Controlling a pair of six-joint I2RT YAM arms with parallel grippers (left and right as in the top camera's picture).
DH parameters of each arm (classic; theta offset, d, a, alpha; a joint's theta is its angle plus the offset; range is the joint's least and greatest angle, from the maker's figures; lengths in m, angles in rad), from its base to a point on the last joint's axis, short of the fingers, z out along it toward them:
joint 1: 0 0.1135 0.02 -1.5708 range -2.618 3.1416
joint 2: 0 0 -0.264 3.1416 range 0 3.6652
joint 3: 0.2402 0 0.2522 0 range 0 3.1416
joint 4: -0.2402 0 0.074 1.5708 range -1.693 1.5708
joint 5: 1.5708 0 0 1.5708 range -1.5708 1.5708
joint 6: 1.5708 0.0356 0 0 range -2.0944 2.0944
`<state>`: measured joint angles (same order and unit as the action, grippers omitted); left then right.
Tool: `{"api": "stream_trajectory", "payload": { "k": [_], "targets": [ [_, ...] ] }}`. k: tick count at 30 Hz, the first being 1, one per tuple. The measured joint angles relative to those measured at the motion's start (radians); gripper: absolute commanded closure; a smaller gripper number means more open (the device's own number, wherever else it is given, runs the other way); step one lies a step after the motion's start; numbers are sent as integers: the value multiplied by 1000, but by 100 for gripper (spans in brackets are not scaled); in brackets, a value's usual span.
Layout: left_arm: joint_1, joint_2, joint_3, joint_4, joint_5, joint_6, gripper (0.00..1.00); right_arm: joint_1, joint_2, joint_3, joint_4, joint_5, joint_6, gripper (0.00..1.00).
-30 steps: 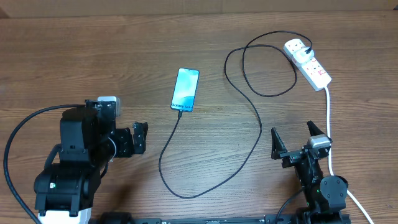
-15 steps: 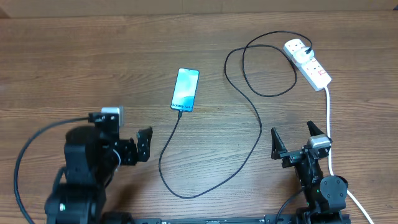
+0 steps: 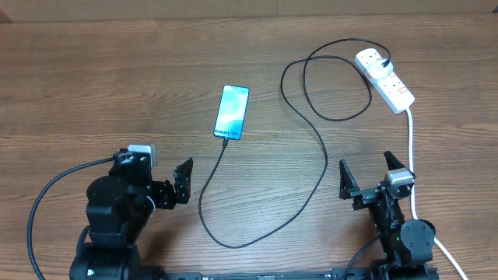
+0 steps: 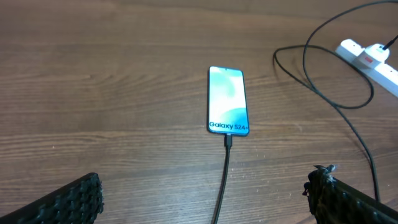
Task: Plug charger to phone and switch on socket
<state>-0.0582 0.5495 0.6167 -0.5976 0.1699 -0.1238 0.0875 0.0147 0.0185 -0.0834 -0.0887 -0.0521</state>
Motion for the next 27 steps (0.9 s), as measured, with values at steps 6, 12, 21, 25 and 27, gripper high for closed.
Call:
{"api": "stream_trajectory", "payload": {
  "k": [6,12,21,25,27],
  "targets": [
    [0,-37,-54,20,3,0,0,0,0,0,0,0,0,0],
    [0,-148,-154,156,3,0,0,0,0,0,0,0,0,0],
    [0,-320,-313,292,3,0,0,0,0,0,0,0,0,0],
    [0,-360,-343,314,3,0,0,0,0,0,0,0,0,0],
    [0,-372,-354,335,3,0,0,0,0,0,0,0,0,0]
  ]
}}
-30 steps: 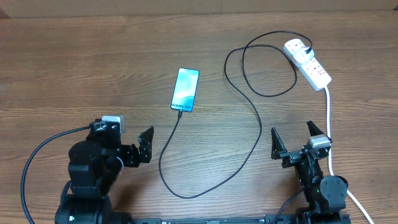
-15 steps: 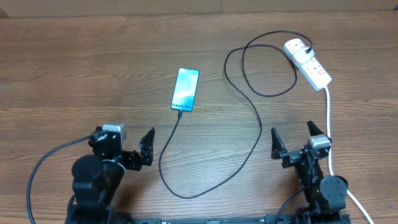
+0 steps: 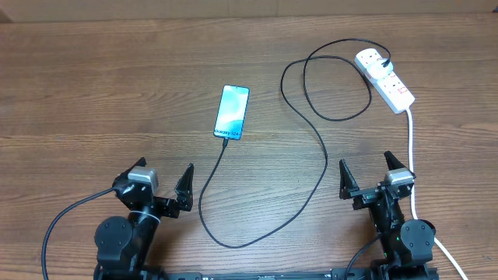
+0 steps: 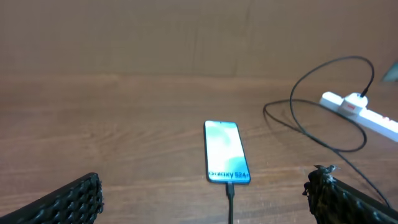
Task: Plug charger to phone and switch on socket
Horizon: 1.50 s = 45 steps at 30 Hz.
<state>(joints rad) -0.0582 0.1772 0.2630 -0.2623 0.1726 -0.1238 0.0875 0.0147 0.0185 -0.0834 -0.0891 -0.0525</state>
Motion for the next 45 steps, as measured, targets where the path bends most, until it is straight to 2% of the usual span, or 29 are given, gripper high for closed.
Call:
{"api": "stream_trajectory", "payload": {
  "k": [5,12,17,30,36,45],
  "targets": [
    [0,-39,-48,26,0,-1,0,0,0,0,0,0,0,0],
    [38,-113,-168,232,0,-37,0,0,0,0,0,0,0,0],
    [61,-159,-231,264,0,-71,0,0,0,0,0,0,0,0],
    [61,-160,-251,262,-28,-83,0,0,0,0,0,0,0,0],
    [61,-161,-253,198,-38,-19,0,0,0,0,0,0,0,0],
    [61,-162,-253,198,-42,58,0,0,0,0,0,0,0,0]
  ]
}}
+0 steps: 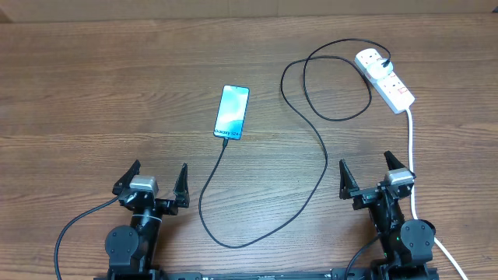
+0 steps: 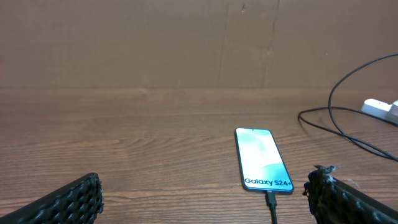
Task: Plug charger to phone and switch on socket
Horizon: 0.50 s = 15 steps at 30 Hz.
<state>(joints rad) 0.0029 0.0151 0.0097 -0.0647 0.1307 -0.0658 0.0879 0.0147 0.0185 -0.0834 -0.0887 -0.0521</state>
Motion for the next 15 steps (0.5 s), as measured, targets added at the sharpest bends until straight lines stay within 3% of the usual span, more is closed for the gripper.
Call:
{"api": "stream_trajectory", "payload": {
  "k": [15],
  "targets": [
    [0,1,0,-2,-8,51,0,0,0,0,0,-1,0,0]
  ]
}}
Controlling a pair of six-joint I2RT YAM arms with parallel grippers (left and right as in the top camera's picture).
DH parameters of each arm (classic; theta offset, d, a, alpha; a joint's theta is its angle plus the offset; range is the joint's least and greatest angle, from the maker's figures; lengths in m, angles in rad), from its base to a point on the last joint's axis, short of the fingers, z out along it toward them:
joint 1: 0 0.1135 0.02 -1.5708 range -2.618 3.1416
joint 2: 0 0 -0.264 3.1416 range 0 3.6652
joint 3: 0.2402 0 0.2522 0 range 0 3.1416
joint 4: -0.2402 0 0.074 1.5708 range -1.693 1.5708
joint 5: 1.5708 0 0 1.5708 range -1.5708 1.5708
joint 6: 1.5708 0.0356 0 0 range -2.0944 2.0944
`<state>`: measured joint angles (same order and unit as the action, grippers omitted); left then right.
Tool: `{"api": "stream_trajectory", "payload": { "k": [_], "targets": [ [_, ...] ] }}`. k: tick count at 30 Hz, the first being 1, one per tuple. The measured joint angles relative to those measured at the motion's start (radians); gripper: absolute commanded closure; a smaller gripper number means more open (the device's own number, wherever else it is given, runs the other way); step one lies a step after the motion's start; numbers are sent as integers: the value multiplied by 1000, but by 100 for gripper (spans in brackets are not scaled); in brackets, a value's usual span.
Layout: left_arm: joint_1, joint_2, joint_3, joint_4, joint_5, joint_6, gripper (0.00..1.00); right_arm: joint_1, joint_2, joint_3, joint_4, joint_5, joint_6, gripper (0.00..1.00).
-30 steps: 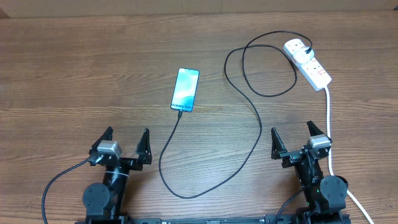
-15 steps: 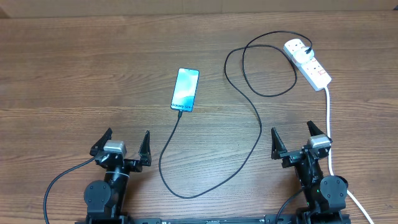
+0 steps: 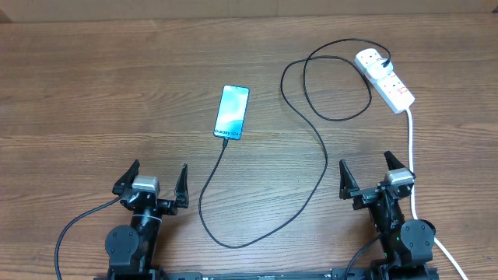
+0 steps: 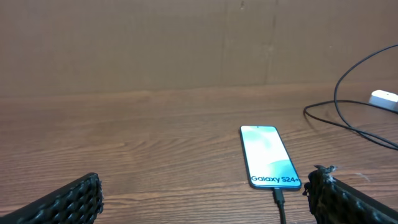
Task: Plug charger to phone and switch on socket
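Observation:
A phone with a lit blue screen lies face up mid-table, also seen ahead in the left wrist view. A black charger cable is plugged into its near end and loops round to a white socket strip at the far right, where its plug sits. My left gripper rests open near the front edge, left of the cable, with nothing between its fingers. At the front right my right gripper stands open and empty too.
A white lead runs from the socket strip down past the right gripper to the front edge. A brown wall stands behind the far table edge.
The left wrist view has shifted very slightly, the phone now a touch higher and further right in it. Nothing else has moved.
The left arm stood raised and twisted, gripper open, with the cable plugged into the phone. Then it was lower and nearer the front edge. It then sat squared up at the front, where it stays. The right arm kept still throughout.

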<state>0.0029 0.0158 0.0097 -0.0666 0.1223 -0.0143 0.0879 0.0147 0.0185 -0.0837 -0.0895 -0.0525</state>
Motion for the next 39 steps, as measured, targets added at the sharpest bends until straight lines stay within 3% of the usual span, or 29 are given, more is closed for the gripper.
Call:
{"api": "stream_trajectory", "payload": {
  "k": [14,24,39],
  "targets": [
    [0,0,0,-8,-61,33,0,0,0,0,0,0,0,0],
    [0,0,0,-6,-201,-102,0,0,0,0,0,0,0,0],
    [0,0,0,-8,-206,-36,0,0,0,0,0,0,0,0]
  ]
}}
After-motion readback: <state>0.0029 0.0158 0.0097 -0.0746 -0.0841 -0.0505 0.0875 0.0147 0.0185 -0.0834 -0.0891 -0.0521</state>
